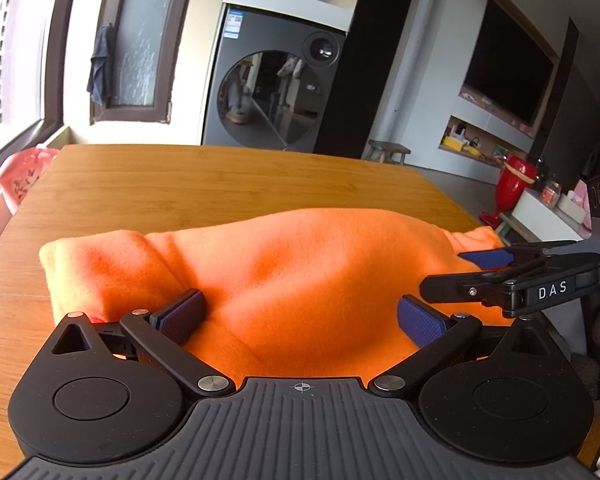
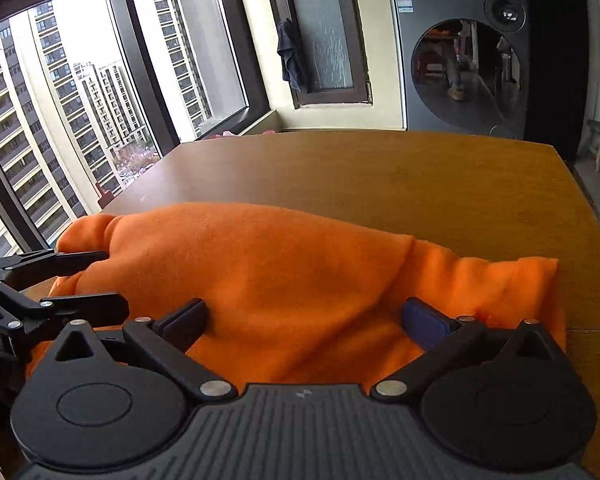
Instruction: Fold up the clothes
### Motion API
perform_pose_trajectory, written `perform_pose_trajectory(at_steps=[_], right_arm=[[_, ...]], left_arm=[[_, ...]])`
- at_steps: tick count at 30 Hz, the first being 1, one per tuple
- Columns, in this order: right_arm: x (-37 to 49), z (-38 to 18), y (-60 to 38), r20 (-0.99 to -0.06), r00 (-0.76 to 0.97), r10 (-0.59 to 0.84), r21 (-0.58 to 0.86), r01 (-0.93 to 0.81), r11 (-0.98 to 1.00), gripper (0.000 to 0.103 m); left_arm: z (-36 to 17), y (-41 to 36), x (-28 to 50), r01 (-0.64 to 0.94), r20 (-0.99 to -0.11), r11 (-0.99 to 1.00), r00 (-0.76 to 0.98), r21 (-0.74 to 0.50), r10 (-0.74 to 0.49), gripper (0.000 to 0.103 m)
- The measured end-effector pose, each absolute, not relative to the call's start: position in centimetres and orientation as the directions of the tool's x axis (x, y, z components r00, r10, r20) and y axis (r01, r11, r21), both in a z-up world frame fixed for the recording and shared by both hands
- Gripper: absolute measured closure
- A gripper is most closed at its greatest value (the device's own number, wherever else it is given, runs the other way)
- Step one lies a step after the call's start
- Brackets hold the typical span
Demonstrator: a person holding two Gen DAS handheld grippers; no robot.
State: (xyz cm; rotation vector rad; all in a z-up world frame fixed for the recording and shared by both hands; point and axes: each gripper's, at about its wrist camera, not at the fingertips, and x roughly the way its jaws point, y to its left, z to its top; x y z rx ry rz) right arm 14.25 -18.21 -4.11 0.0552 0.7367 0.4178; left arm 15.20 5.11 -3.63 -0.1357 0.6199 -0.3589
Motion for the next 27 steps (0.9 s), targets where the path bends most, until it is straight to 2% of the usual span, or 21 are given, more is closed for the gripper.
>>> perform_pose_trajectory(at_steps=[3,6,8,12,13,16,19,21,22,25,27], right_arm=[[13.9,-3.2,-18.1,-0.637,0.665,0.390,0.186,-0.358,0.915,0.000],[13.6,-1.0,-19.1,-0.581,0.705,0.408,0.195,-0.366,0.910,0.000],[14.6,-0.2,-20.1,-0.567,0.741,0.360,0.158,-0.331,0.930,0.000],[17.1,-3.0,-21.6,-0.668,0.723,0.176,0.035,-0.206,0.978,0.000],[17.1,-3.7,-22.2,-0.668,0.721,0.187,0.058,-0.200,0.978,0.000],[16.4,-5.0,-23.6,-0.636,0.738,0.227,0.112,-0.203,0.973,0.000],[16.5,-5.1,-23.6,-0.630,0.742,0.230,0.113,-0.206,0.972,0.000],[16.6,-5.2,-23.6,-0.627,0.743,0.232,0.109,-0.211,0.971,0.000],[16.6,-5.2,-23.6,-0.627,0.744,0.232,0.104,-0.216,0.971,0.000],[16.4,-5.2,-23.9,-0.623,0.750,0.222,0.090,-0.214,0.973,0.000],[16.0,-5.1,-24.3,-0.618,0.759,0.204,0.072,-0.204,0.976,0.000]], left_arm=[[-3.7,4.9,15.2,0.286,-0.547,0.934,0.757,-0.215,-0.358,0.000],[-3.7,5.0,15.1,0.291,-0.545,0.932,0.756,-0.214,-0.362,0.000],[-3.7,5.1,15.2,0.290,-0.545,0.932,0.757,-0.215,-0.362,0.000],[-3.7,5.3,15.1,0.289,-0.544,0.930,0.755,-0.225,-0.366,0.000],[-3.5,5.5,15.1,0.284,-0.548,0.928,0.750,-0.242,-0.372,0.000],[-1.4,7.1,14.4,0.218,-0.549,0.889,0.719,-0.404,-0.426,0.000],[0.8,9.2,12.4,0.298,-0.400,0.703,0.652,-0.645,-0.644,0.000],[0.9,9.3,11.4,0.364,-0.299,0.563,0.572,-0.742,-0.764,0.000],[0.4,8.9,11.0,0.370,-0.276,0.511,0.529,-0.775,-0.802,0.000],[-3.0,7.5,12.2,0.263,-0.358,0.507,0.455,-0.821,-0.815,0.000],[-5.5,7.3,13.6,0.184,-0.378,0.490,0.430,-0.852,-0.820,0.000]])
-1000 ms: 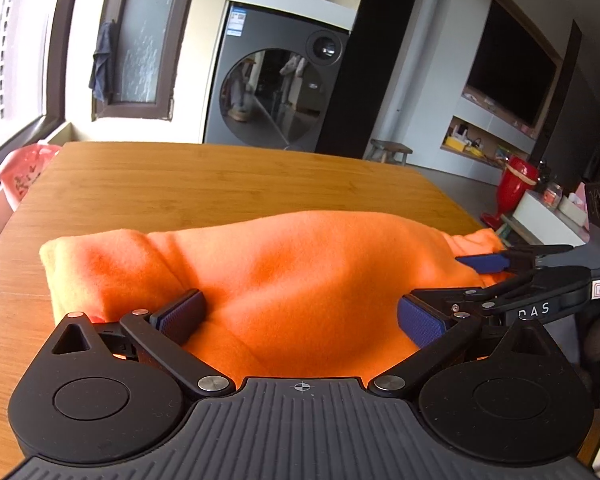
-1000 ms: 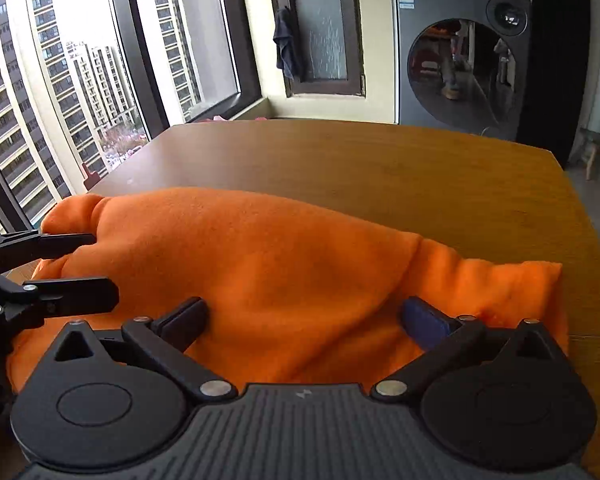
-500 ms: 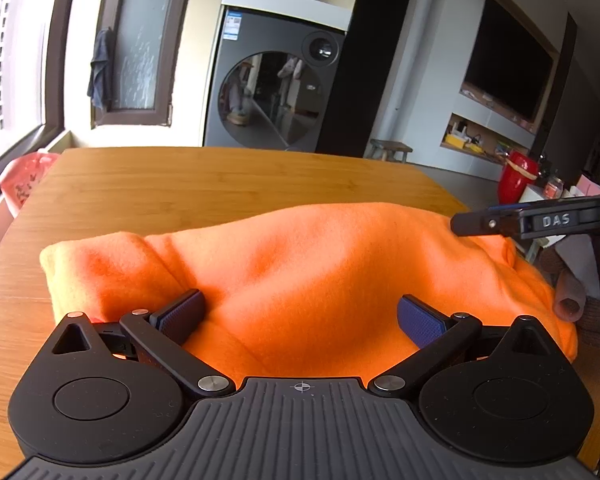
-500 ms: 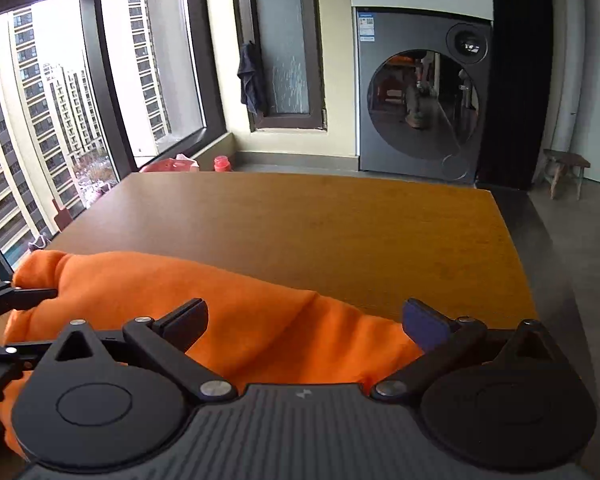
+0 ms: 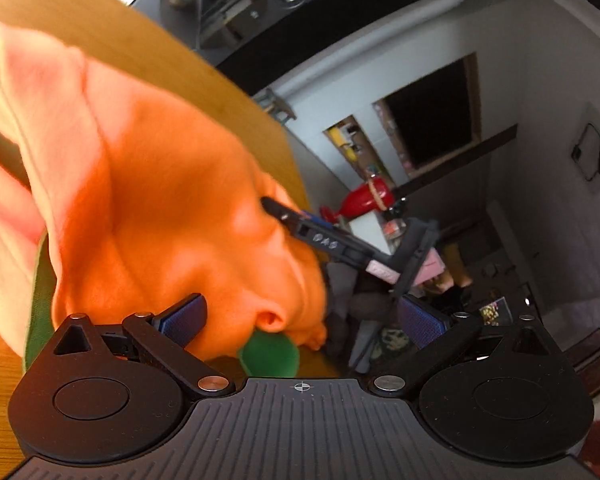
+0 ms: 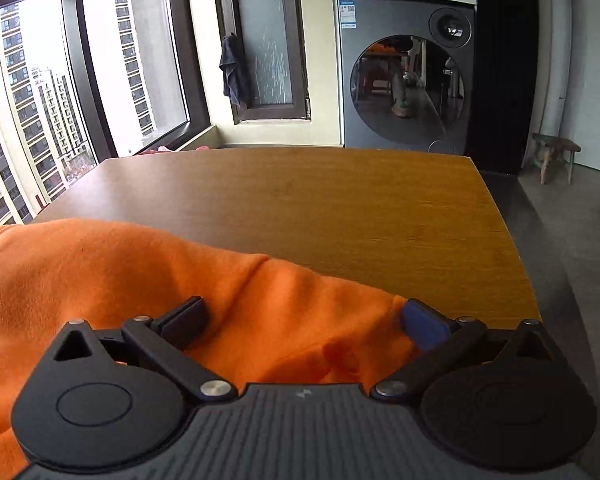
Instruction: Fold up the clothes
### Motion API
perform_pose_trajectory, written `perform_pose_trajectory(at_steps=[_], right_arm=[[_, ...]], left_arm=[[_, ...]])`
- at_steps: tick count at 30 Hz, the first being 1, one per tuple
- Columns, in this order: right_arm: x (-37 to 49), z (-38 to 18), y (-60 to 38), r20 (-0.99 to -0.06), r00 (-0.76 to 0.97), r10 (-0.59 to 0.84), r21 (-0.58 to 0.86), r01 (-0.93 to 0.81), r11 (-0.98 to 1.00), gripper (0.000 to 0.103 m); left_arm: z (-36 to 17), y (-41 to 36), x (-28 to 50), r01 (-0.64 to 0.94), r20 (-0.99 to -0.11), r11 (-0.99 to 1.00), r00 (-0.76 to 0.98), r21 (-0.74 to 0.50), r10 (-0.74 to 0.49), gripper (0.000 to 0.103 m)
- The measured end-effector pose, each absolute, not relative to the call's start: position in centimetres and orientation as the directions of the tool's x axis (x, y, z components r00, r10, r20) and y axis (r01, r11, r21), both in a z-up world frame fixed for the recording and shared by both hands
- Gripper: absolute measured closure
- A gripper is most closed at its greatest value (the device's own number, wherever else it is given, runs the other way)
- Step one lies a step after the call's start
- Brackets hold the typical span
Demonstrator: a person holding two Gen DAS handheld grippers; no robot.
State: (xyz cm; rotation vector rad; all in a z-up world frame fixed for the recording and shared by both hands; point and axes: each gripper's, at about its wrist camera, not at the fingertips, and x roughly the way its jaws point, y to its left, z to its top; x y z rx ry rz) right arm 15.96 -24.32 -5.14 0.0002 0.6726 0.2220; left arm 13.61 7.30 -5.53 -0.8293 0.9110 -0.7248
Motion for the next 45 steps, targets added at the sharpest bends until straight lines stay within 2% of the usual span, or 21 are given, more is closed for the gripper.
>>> perform_pose_trajectory(at_steps=[3,6,8,11,14,17,19,22,26,27,31,34,38,41,43,45], right_arm=[[14.4,-5.1,-25.0,-0.611,0.775,0.160,0.025,-0.183,0.983,0.000],[12.0,-5.0,-25.4,-0.619,0.768,0.163,0.037,-0.179,0.983,0.000],[9.9,-4.9,-24.8,-0.614,0.766,0.192,0.031,-0.220,0.975,0.000],[7.2,-4.2,-23.3,-0.617,0.723,0.311,0.042,-0.365,0.930,0.000],[5.8,-1.9,-22.9,-0.572,0.718,0.397,0.057,-0.447,0.893,0.000],[6.1,0.9,-24.3,-0.480,0.766,0.427,0.095,-0.439,0.894,0.000],[7.5,1.6,-24.9,-0.463,0.805,0.371,0.090,-0.374,0.923,0.000],[10.1,0.2,-24.5,-0.507,0.821,0.261,0.029,-0.287,0.958,0.000],[11.6,-3.9,-22.0,-0.570,0.809,0.146,-0.135,-0.267,0.954,0.000],[11.6,-4.6,-21.5,-0.567,0.815,0.119,-0.180,-0.264,0.948,0.000],[10.2,-4.4,-21.7,-0.584,0.806,0.093,-0.204,-0.257,0.945,0.000],[8.4,-4.6,-21.5,-0.622,0.773,0.124,-0.173,-0.290,0.941,0.000],[5.0,-4.1,-20.6,-0.659,0.662,0.358,-0.010,-0.483,0.875,0.000],[4.4,-2.6,-21.2,-0.603,0.649,0.464,0.077,-0.531,0.844,0.000],[5.3,-1.6,-22.4,-0.555,0.677,0.483,0.138,-0.498,0.856,0.000],[6.3,-1.7,-22.3,-0.562,0.722,0.403,0.074,-0.442,0.894,0.000]], left_arm=[[-6.0,8.2,15.8,0.160,-0.342,0.452,0.451,-0.878,-0.824,0.000],[-5.0,9.3,18.5,0.159,-0.413,0.561,0.522,-0.812,-0.746,0.000],[-4.5,10.0,20.3,0.150,-0.456,0.627,0.561,-0.765,-0.691,0.000],[-4.3,11.1,22.5,0.125,-0.468,0.647,0.589,-0.752,-0.658,0.000],[-3.7,12.1,23.3,0.106,-0.472,0.662,0.619,-0.742,-0.628,0.000],[-2.2,13.1,21.2,0.160,-0.410,0.633,0.638,-0.758,-0.652,0.000],[-1.2,12.9,18.6,0.226,-0.333,0.569,0.622,-0.791,-0.709,0.000],[-1.6,10.9,16.0,0.305,-0.242,0.456,0.541,-0.836,-0.805,0.000],[-4.3,7.6,16.3,0.250,-0.353,0.508,0.474,-0.824,-0.806,0.000],[-5.0,7.4,16.8,0.237,-0.356,0.502,0.466,-0.832,-0.810,0.000],[-5.1,7.5,19.6,0.227,-0.329,0.480,0.485,-0.847,-0.810,0.000],[-4.7,7.4,22.2,0.223,-0.380,0.553,0.523,-0.802,-0.763,0.000],[-4.1,7.1,23.6,0.226,-0.452,0.634,0.530,-0.740,-0.717,0.000],[-1.8,6.9,20.8,0.319,-0.467,0.699,0.561,-0.640,-0.684,0.000],[-0.1,6.7,18.1,0.404,-0.461,0.730,0.582,-0.551,-0.670,0.000],[1.1,6.4,15.3,0.498,-0.434,0.719,0.577,-0.485,-0.692,0.000]])
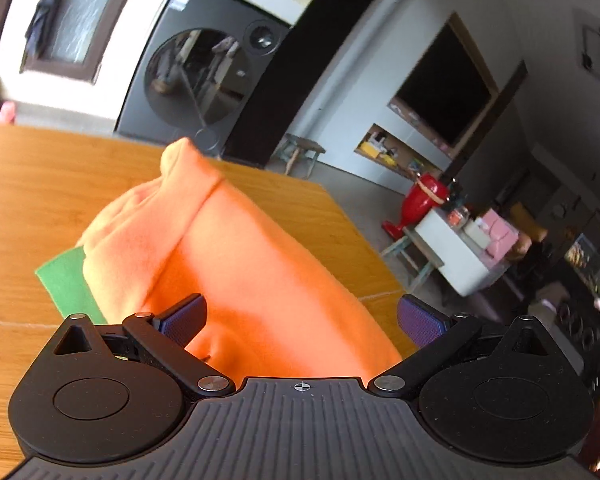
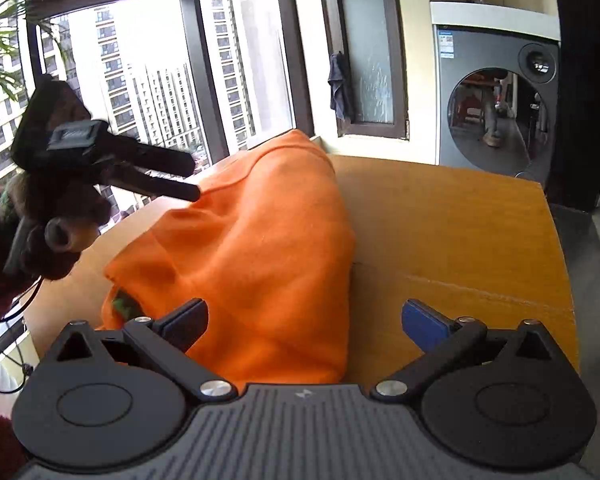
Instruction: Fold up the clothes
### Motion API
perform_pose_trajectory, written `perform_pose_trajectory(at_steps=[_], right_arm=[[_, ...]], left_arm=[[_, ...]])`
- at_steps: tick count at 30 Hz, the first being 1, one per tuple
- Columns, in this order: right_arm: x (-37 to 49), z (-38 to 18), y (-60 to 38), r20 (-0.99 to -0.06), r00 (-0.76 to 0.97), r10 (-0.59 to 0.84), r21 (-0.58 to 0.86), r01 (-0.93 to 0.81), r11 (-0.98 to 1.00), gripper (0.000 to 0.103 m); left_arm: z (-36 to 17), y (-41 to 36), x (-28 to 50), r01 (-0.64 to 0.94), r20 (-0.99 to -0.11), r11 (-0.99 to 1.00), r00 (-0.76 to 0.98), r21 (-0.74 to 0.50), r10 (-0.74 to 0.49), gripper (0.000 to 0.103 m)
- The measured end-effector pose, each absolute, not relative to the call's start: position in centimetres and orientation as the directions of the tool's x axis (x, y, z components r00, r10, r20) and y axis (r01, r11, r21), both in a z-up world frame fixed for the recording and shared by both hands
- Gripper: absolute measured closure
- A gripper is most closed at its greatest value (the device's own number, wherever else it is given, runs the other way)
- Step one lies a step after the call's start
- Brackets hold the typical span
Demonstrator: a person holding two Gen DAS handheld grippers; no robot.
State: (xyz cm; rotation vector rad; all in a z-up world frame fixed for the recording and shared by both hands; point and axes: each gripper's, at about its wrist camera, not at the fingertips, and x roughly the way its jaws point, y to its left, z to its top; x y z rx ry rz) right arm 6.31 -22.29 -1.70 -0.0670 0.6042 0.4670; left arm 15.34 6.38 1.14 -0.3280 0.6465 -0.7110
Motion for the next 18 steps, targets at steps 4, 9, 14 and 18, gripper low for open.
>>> perform_pose_trajectory(at_steps=[4,9,14,18], right_arm=[[7.4,-4.1,-19.8,-0.626,0.730,0.275,-0.123,-0.440,0.889,0.000],[5.2,-0.8,-20.0,-0.589,0.738,0.330,-0.236,-0.547,0.803,0.000],[1.4,0.3,-20.0,-0.619,0.618,0.484,-0.200,-0.720,0.664,0.000],[-0.1,-1.2,-18.4,-0.657,0.519,0.546,-0.121,-0.788,0.604,0.000]], left_arm=[[-0.1,4.2,13.7,0.553,-0.429,0.631,0.463,-0.544,-0.776,0.000],[-3.3,2.6,14.4,0.488,-0.551,0.710,0.449,-0.508,-0.703,0.000],[-3.3,2.0,14.9,0.494,-0.557,0.715,0.451,-0.495,-0.698,0.000],[-3.4,1.9,15.3,0.500,-0.554,0.712,0.450,-0.493,-0.700,0.000]])
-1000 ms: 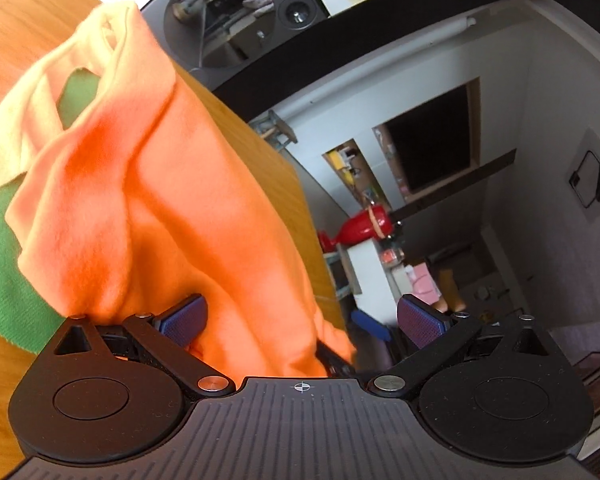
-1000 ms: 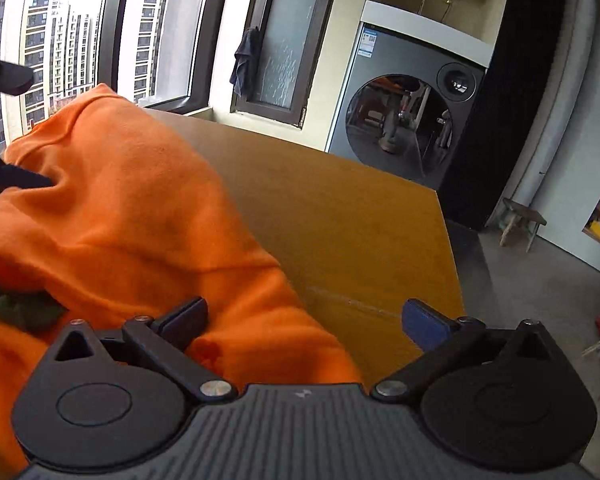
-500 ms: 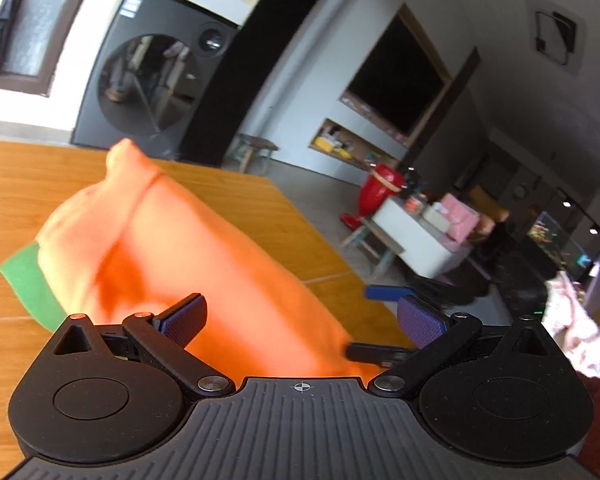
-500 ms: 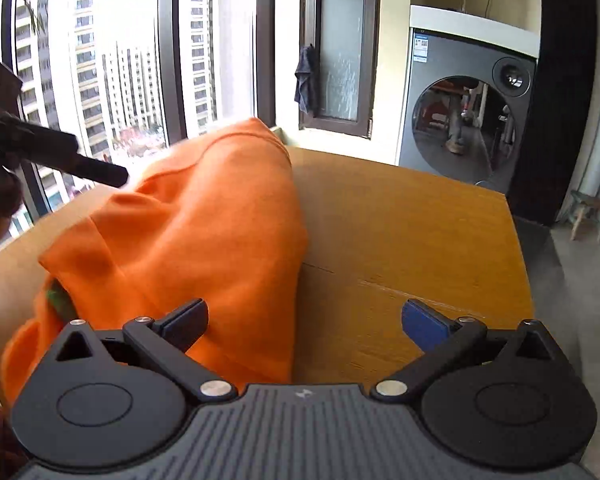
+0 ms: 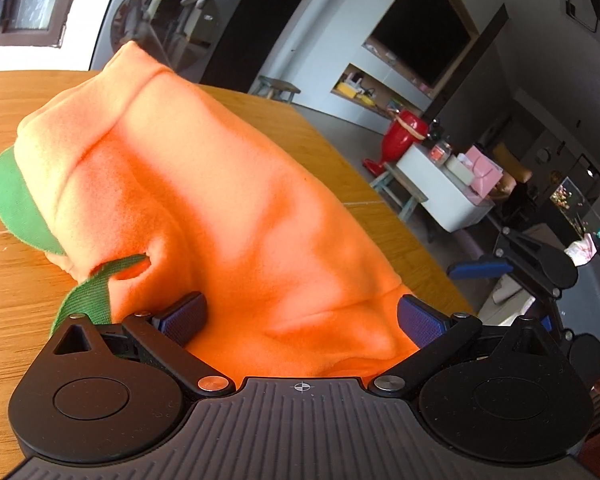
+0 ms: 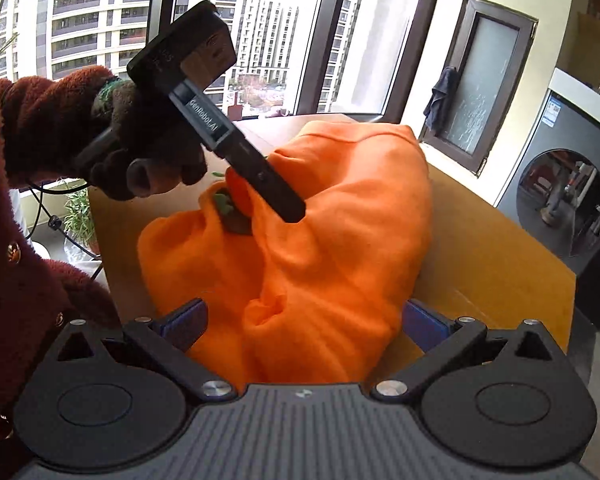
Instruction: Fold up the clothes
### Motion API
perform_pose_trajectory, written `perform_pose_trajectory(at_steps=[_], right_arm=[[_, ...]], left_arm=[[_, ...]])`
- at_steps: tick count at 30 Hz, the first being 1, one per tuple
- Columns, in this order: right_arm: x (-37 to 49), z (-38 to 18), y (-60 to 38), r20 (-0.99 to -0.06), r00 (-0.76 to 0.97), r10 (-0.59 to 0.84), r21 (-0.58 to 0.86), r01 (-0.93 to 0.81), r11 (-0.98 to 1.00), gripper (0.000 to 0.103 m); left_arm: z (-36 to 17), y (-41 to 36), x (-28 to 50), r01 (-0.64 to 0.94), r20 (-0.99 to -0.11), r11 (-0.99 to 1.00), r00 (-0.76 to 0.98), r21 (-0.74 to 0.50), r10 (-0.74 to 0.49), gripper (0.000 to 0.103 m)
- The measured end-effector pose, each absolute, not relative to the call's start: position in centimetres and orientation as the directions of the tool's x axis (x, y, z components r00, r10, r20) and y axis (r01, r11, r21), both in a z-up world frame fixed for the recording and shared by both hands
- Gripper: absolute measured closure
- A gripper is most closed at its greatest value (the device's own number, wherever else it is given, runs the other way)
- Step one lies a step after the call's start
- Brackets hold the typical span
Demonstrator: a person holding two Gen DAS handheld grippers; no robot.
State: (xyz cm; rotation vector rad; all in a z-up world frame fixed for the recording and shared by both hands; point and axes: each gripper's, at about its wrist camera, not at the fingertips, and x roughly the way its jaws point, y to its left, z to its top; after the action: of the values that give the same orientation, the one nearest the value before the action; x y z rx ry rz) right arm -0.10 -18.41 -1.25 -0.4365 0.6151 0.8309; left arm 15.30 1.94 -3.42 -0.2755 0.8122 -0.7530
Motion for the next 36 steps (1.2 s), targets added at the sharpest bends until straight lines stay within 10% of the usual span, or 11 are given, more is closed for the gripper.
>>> perform_pose_trajectory(at_steps=[11,19,26,36], right_arm=[[-1.0,-3.1,-15.8,-0.719,0.489,0.494,-0.141,-0.798,0.586,0.008],[6.0,-2.6,-21.6,-0.661,0.403,0.633,0.442,-0.473,0.763,0.036],[6.5,-2.9,-22.5,-0.637,0.383,0.669,0.528,-0.415,0.741,0.036],[3.7,-1.4,-22.1,-0.665,0.477,0.575,0.283,-0.551,0.785,0.036]], left_arm=[[-2.6,2.3,14.2,0.511,-0.566,0.739,0.482,-0.439,-0.669,0.000],[1.3,0.8,5.3,0.744,-0.600,0.668,0.532,-0.006,-0.598,0.000],[-2.1,-4.7,3.5,0.696,-0.653,0.579,0.678,0.424,-0.337,0.000],[-3.3,-6.0,8.1,0.714,-0.660,0.651,0.622,0.258,-0.421,0.000]])
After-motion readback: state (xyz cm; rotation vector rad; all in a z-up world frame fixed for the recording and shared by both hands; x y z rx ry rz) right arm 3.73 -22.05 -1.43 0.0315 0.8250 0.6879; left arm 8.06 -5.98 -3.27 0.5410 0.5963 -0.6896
